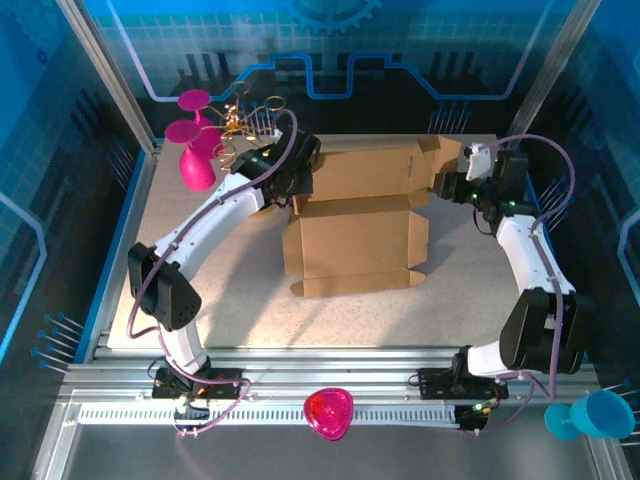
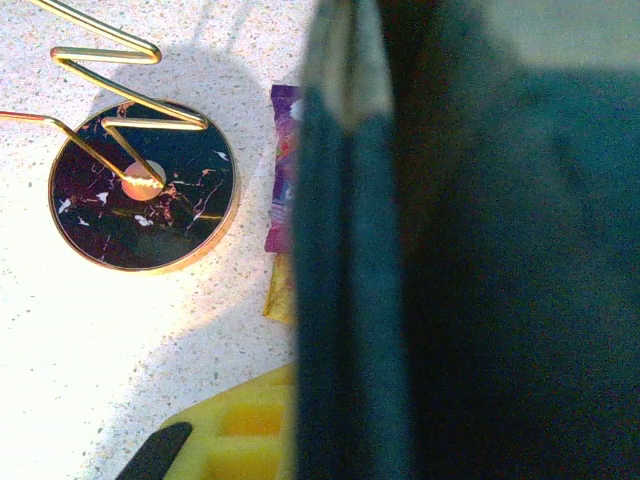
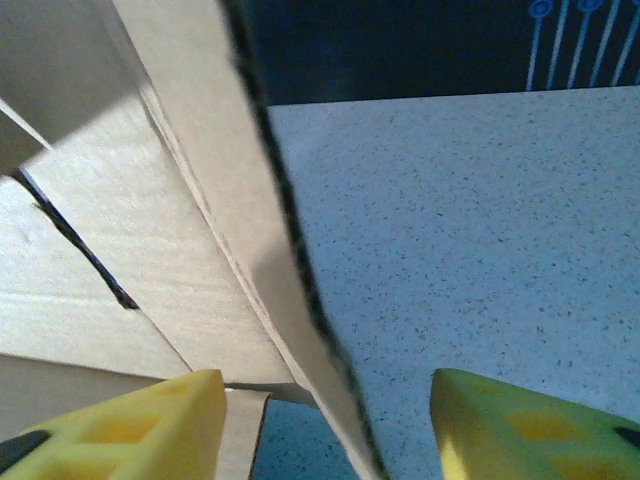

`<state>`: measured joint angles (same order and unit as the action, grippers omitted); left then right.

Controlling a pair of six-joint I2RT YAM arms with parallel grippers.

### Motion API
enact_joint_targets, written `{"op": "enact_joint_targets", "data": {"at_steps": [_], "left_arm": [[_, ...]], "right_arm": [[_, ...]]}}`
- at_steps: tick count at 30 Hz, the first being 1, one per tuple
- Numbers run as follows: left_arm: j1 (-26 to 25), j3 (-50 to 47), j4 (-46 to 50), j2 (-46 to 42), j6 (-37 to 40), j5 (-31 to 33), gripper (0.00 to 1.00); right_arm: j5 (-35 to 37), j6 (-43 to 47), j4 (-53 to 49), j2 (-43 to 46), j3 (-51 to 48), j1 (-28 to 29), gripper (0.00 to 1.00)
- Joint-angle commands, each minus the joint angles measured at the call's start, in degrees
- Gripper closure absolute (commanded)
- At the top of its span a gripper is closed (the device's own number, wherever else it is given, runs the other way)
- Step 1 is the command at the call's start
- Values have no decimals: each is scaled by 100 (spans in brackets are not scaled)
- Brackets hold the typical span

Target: Fold the paper box

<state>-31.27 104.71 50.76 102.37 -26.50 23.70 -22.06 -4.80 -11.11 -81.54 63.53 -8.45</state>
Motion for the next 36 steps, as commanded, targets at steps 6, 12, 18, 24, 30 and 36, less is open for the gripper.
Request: {"op": "enact_joint_targets", "data": {"at_steps": [6,12,18,24,30,36], "left_arm": [[99,504,361,222,111,-304,100],[96,629,458,319,44,-337,100],[96,705,461,398,-78,-408,100],[99,762,464,468,-132,-481,100],[91,756,473,456,-132,-530,100],[99,632,459,349,-42,-510,100]], "right_arm": [[-38,207,47,-223,415,273,70],[952,-139,317,269,120,459,93],[3285,-125,368,931,-335,1360,100],[5356,205,907,1297,-919,2517,100],[6424,511,910,1130,-886,3007,100],[6107,476,698,1214,-566,2930,82]]}}
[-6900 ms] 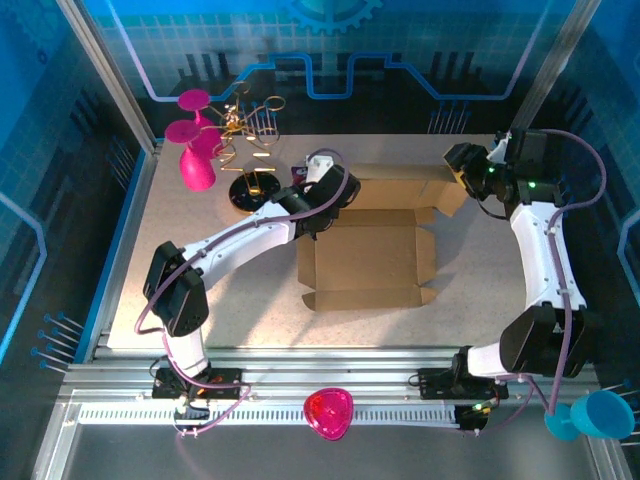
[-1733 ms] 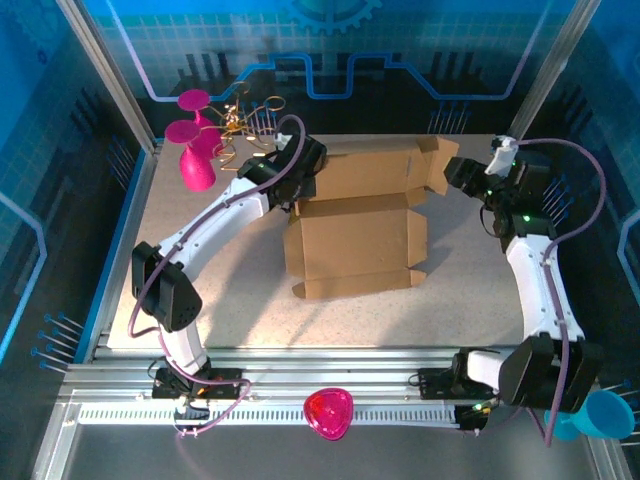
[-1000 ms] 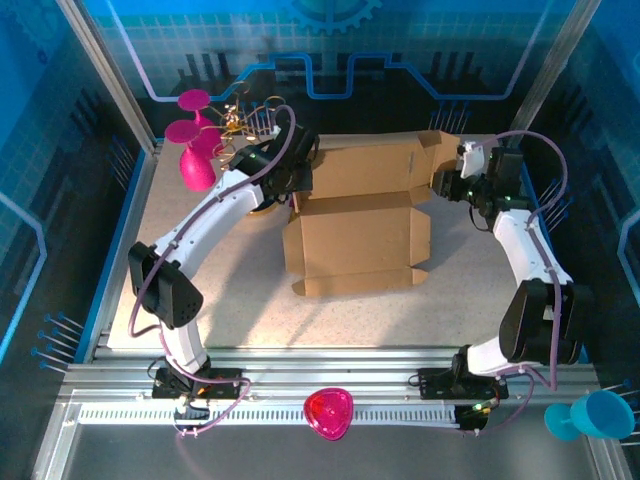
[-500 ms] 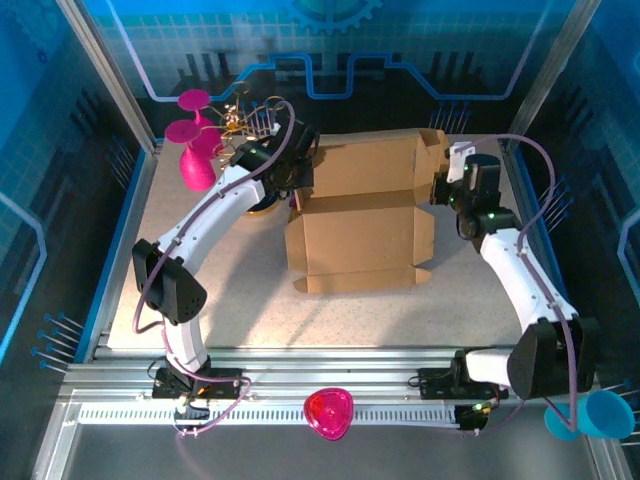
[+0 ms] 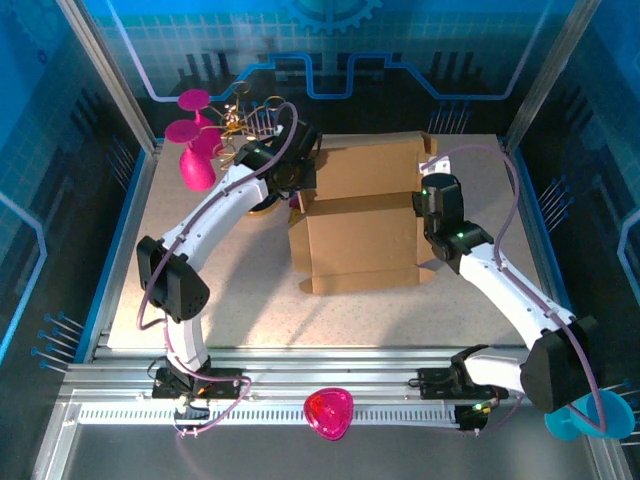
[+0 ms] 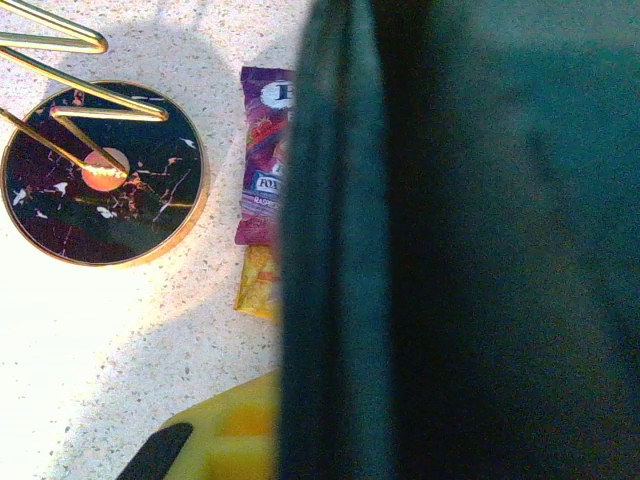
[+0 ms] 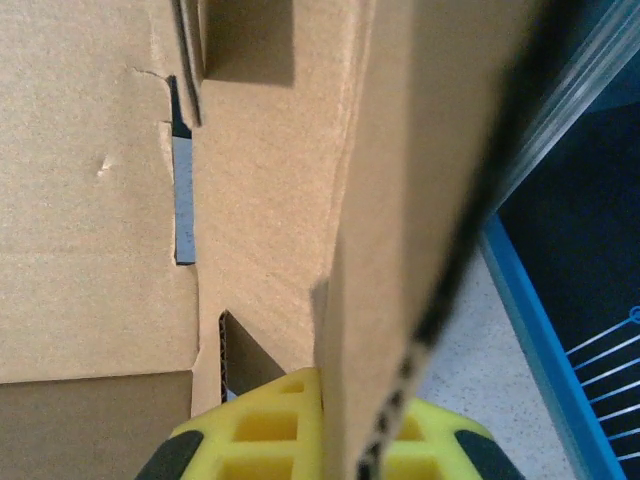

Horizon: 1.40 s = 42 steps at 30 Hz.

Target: Fold the paper box

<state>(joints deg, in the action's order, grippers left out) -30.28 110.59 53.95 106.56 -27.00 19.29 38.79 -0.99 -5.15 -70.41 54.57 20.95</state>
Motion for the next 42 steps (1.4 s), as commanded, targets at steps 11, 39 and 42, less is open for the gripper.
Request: {"op": "enact_joint_targets", "data": {"at_steps": [11,39,42], "left_arm": [[498,-396,-280,-423,724,-1088,100],[1218,-662,-785,-525,1226,-2530,100],[1218,-602,-770,-463,1193,-2536,100]], "right_arm": [[-8418,-1874,-440,96,2014,-2304,14],[-10840,-7762,7111,-2073,317,-4105,62],[-10921,-7295,6521,-2047,425,-3957,60]]}}
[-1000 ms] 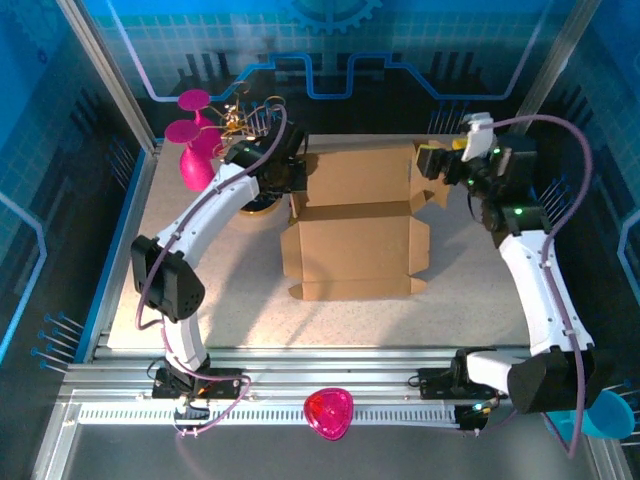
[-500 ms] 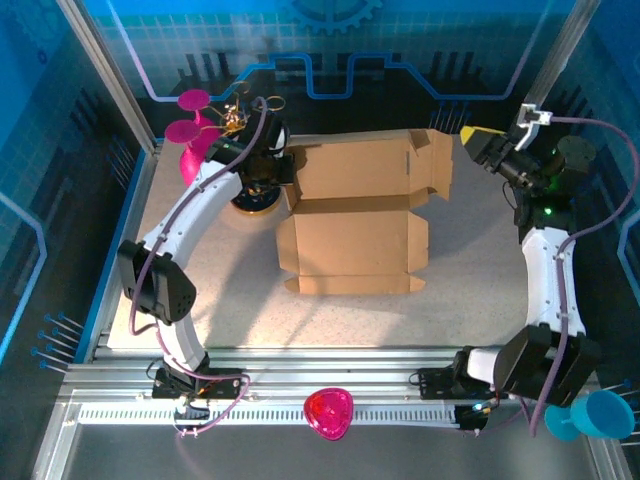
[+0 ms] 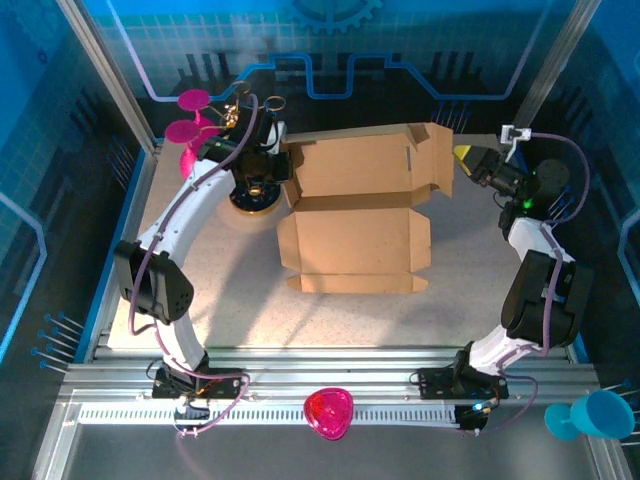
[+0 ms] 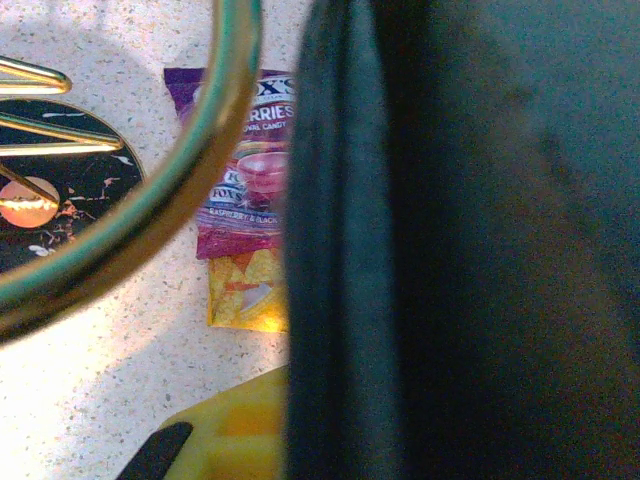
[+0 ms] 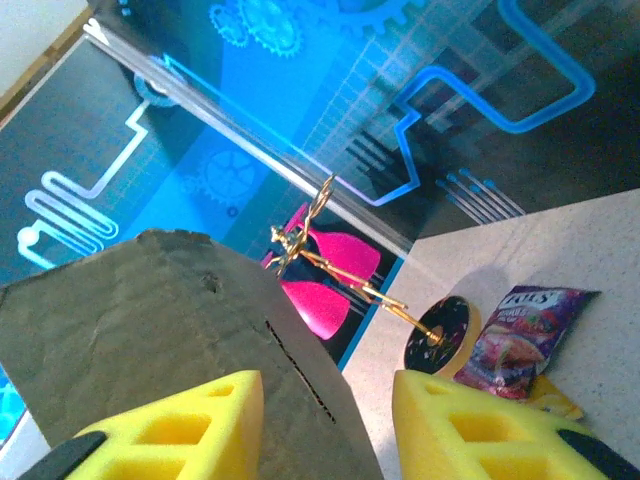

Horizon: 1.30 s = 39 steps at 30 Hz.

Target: Fold the paper box

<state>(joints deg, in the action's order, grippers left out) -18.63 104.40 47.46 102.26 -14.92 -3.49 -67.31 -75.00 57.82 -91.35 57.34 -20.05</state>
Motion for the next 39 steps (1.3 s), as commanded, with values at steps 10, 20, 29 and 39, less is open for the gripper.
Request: {"op": "enact_joint_targets", "data": {"at_steps": [10,20,29,39], "left_arm": [[46,72,-71,3,-46,-225,100],[44,104,-35,22,-56,-186,100],[29,98,-38,-1,-46,-256,100],[-43,118,4,-5,-29,-172,100]], "right_arm": [[-337,813,-569,410,18,423,54],[-176,1558,-1585,950,-82,577,47],[92,3776,-4511,1268,336,917,44],[689,5001,-6047,1418,843,1222,41]]}}
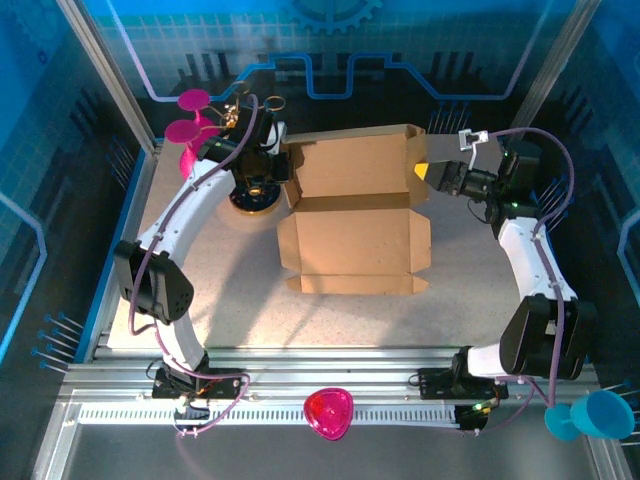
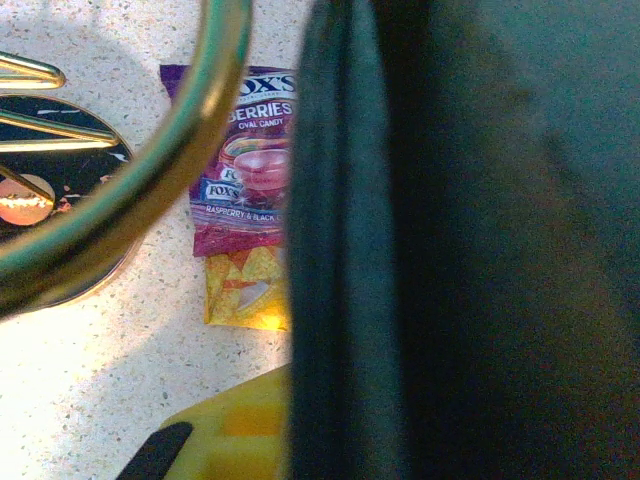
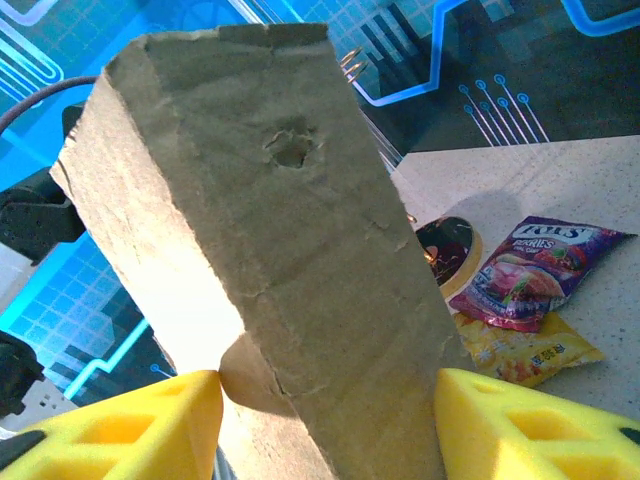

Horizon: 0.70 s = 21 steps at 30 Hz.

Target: Fold the paper box

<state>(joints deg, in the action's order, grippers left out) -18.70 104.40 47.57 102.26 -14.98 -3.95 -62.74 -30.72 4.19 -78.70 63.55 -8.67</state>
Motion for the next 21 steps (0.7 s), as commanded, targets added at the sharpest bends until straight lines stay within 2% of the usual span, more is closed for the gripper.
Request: {"op": "enact_joint_targets", "data": {"at_steps": [1,10,14,21], "left_arm": [[-56,125,-3,-9,-22,-99,100],[-175,159,23,-27,10,18,100],[-246,169,33,-47,56,111,100],[-336,196,57,-84,127,210,100]], "right_arm": [[321,737,-904,170,295,114,41],[1570,1927,-2321,261,843,524,40],[2354,2213,-2632,243,1067,737,46],[3686,2581,-2992,121,1401,1170,49]]}}
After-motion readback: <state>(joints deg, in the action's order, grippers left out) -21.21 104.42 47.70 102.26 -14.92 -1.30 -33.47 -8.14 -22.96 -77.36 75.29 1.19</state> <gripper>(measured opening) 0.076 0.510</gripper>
